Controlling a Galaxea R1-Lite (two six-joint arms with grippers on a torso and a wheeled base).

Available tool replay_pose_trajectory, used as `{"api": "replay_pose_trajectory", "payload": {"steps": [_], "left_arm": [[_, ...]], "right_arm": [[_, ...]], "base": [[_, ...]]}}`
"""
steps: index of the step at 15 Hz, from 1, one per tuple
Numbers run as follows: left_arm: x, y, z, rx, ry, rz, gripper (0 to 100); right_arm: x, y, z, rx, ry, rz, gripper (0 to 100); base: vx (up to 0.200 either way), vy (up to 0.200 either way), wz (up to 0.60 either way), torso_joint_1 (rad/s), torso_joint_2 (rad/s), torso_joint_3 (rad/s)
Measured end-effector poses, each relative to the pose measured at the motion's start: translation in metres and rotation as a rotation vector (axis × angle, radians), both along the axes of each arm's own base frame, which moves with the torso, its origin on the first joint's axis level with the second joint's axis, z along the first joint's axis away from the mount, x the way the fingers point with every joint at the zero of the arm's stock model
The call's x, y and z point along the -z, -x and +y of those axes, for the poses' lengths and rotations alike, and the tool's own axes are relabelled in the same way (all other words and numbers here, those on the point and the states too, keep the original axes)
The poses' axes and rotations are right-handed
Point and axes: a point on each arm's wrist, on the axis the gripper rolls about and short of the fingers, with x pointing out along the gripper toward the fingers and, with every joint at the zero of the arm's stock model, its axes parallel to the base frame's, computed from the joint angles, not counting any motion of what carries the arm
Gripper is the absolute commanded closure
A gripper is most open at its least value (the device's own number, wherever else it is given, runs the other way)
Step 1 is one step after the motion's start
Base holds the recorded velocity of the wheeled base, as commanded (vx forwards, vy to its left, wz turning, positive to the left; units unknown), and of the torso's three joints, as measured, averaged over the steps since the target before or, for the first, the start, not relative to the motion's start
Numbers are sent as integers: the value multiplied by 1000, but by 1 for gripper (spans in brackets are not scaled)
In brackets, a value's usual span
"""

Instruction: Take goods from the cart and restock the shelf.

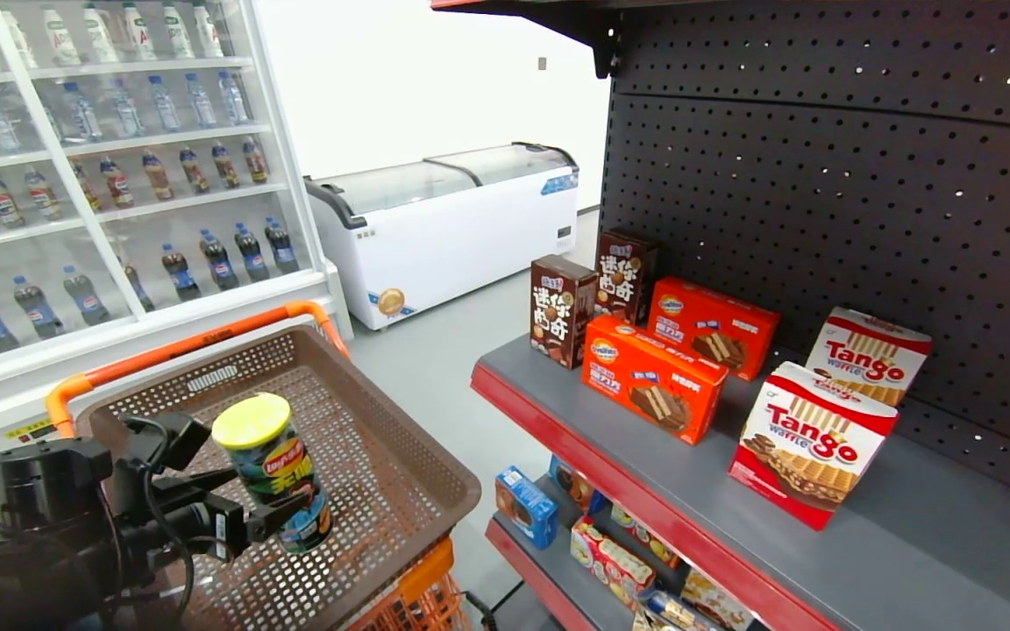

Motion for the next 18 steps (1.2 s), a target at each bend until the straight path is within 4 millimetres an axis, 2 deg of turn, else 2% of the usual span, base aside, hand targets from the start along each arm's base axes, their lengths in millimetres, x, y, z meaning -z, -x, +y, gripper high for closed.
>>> {"api": "replay_pose_trajectory", "payload": {"steps": [6,13,14,18], "left_arm": [[16,-11,2,37,-72,16,0],[15,-29,4,56,-125,-31,0],[15,-31,2,63,-118,-31,100],[14,-36,-2,77,-113,-40,100]], "right_arm": [[0,0,0,1,0,0,0],[0,0,0,1,0,0,0],[0,0,0,0,0,0,0],[0,0,0,0,0,0,0]], "base": [[0,0,0,0,0,0],[0,0,0,0,0,0],[0,0,0,0,0,0],[0,0,0,0,0,0]]}}
